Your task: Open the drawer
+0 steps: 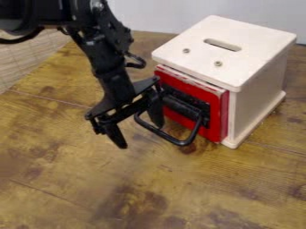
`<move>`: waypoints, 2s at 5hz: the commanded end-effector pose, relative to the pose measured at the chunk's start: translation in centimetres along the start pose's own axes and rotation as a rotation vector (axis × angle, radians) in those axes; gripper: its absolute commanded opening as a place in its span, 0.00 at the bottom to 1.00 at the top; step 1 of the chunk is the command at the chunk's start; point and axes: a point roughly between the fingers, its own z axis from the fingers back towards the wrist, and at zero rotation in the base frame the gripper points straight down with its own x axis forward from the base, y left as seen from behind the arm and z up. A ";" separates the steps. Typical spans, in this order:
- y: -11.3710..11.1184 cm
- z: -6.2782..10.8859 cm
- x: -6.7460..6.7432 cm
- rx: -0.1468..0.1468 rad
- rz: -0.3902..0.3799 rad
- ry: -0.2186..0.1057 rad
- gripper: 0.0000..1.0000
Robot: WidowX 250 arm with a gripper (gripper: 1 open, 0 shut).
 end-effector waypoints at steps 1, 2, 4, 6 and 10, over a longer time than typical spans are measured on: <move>-0.5 1.6 0.2 -0.043 0.042 -0.023 1.00; -0.5 1.4 0.3 -0.041 0.075 -0.018 1.00; -0.3 1.1 0.5 -0.034 0.124 -0.010 1.00; -0.1 0.8 0.8 -0.028 0.160 -0.002 1.00; -0.4 0.5 1.0 -0.029 0.204 0.014 1.00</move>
